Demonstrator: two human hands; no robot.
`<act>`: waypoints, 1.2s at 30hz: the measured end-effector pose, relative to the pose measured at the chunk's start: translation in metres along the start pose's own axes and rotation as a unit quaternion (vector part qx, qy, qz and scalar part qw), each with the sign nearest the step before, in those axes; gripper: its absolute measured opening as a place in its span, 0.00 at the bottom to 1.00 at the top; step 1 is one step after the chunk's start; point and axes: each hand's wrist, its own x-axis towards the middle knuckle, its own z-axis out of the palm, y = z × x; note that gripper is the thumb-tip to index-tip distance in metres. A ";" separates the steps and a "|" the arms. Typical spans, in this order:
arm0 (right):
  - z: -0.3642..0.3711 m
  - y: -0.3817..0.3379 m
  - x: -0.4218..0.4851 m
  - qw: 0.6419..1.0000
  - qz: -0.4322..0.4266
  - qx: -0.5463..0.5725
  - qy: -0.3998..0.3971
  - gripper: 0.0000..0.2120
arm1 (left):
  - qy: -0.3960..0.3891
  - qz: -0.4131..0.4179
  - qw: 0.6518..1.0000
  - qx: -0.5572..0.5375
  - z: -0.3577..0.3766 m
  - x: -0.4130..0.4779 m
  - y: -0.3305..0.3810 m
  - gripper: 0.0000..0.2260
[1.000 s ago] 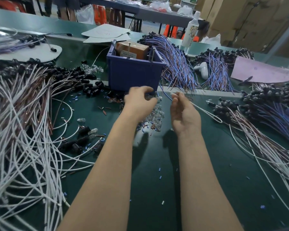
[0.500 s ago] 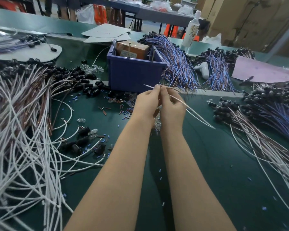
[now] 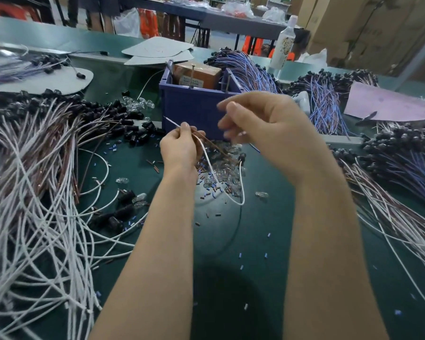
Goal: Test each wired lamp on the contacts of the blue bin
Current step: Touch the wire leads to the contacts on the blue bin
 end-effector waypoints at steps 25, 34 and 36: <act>0.065 0.085 0.035 0.989 0.073 0.001 0.128 0.12 | -0.110 0.107 0.978 0.138 0.002 -0.001 0.000 0.08; 0.062 0.088 0.035 0.972 0.107 0.032 0.208 0.10 | -0.147 0.146 0.924 0.321 0.002 -0.008 0.002 0.10; 0.061 0.088 0.034 0.971 0.112 0.036 0.210 0.10 | -0.175 0.131 0.922 0.320 0.002 -0.011 0.003 0.08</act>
